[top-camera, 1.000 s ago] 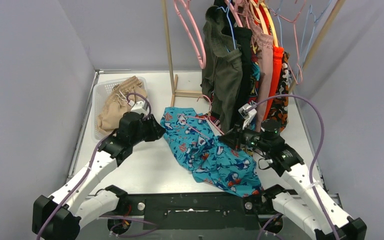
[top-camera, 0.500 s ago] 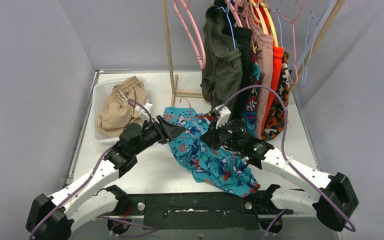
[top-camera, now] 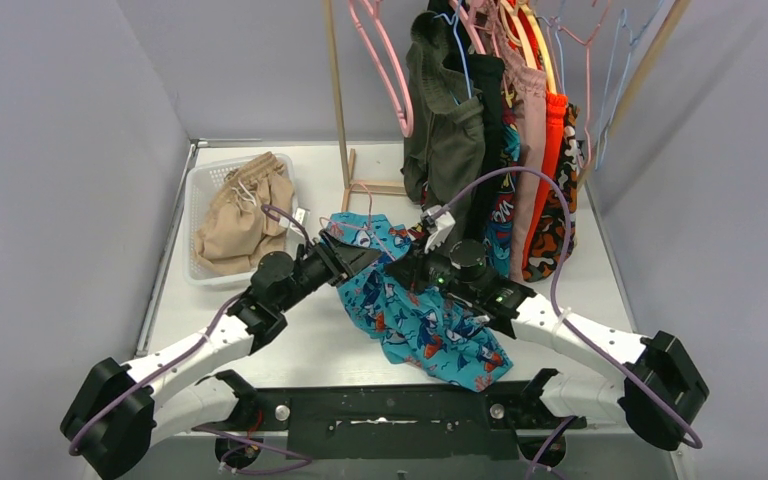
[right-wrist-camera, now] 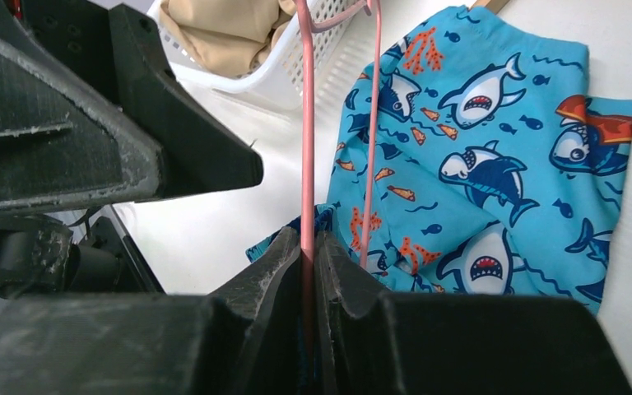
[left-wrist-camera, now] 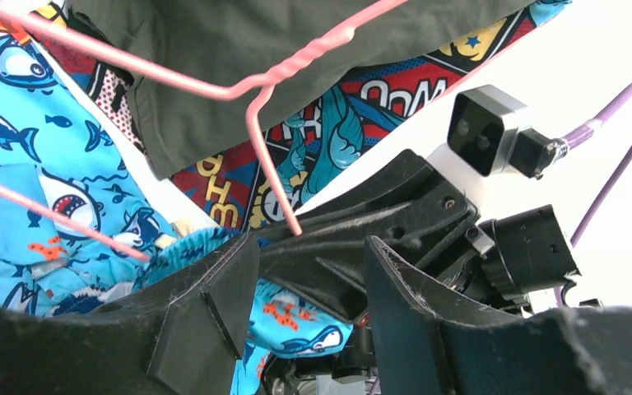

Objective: Remove the shorts from the hanger

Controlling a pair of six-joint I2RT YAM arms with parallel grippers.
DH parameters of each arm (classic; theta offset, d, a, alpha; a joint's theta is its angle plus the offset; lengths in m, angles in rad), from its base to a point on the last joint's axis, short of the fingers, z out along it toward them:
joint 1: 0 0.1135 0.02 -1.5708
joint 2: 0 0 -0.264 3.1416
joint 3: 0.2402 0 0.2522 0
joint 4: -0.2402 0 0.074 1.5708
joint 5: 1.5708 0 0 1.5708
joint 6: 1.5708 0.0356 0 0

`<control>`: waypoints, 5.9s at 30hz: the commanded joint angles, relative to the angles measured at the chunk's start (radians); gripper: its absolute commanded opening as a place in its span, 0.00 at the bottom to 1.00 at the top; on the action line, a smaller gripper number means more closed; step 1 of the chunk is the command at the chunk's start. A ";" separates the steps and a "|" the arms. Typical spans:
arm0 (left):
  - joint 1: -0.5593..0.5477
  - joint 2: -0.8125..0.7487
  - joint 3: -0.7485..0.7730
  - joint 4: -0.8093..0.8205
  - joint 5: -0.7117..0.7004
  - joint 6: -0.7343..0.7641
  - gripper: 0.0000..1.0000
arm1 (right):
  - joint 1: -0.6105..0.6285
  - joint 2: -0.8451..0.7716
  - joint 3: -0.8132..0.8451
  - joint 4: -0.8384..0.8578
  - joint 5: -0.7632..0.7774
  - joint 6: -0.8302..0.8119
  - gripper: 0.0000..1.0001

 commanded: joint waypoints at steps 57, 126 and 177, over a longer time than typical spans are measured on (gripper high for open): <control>0.118 -0.251 0.429 -0.683 -0.551 0.556 0.00 | 0.063 0.267 0.333 -0.380 0.054 -0.074 0.00; 0.196 -0.115 0.237 -0.453 -0.063 -0.110 0.00 | 0.131 -0.264 -0.224 0.220 0.149 -0.240 0.64; 0.244 -0.135 0.218 -0.296 0.150 -0.038 0.68 | 0.159 -0.368 -0.045 -0.248 0.472 -0.034 0.00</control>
